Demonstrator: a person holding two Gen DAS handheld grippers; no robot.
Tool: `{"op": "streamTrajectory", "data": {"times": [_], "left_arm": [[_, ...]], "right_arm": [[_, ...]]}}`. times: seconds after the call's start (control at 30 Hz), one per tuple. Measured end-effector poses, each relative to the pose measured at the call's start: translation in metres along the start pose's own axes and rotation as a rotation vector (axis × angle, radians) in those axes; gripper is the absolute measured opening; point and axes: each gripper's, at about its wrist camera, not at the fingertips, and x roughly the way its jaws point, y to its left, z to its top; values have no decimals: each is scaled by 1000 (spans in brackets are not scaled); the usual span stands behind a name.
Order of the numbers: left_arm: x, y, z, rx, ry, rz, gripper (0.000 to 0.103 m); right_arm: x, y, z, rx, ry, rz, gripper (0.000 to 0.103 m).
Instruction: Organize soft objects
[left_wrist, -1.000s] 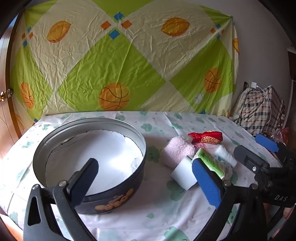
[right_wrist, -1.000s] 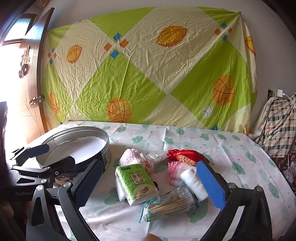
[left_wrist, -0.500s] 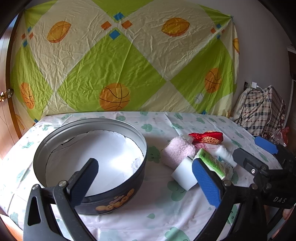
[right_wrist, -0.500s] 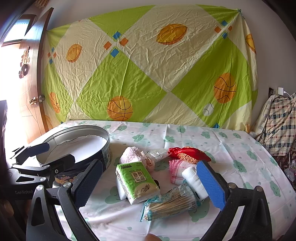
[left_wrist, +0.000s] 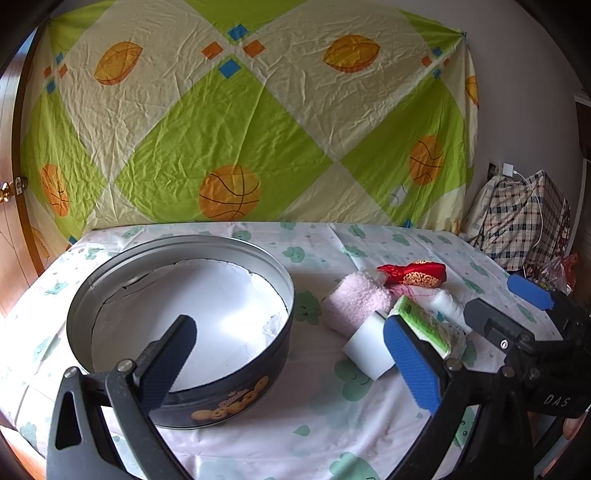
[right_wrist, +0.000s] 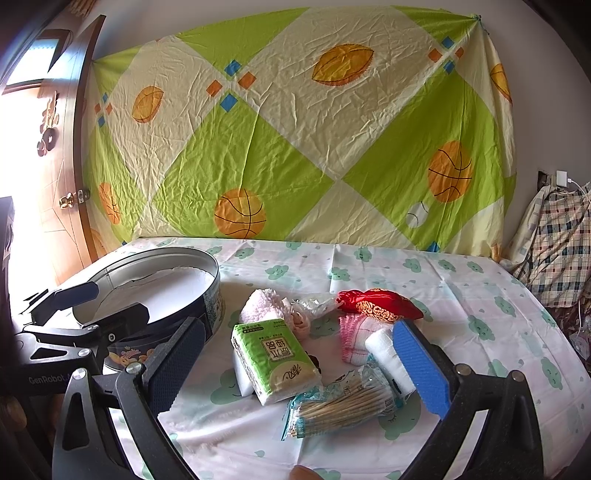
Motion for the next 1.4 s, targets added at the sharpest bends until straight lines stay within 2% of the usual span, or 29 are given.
{"op": "streamTrajectory", "data": {"times": [0.17, 0.4, 1.4], "left_arm": [[0, 0, 0, 0, 0, 0, 103], [0, 0, 0, 1, 2, 0, 103], [2, 1, -4, 0, 8, -2, 103]], "right_arm": [[0, -1, 1, 1, 2, 2, 102], [4, 5, -15, 4, 5, 6, 102], [6, 2, -15, 15, 16, 12, 102]]}}
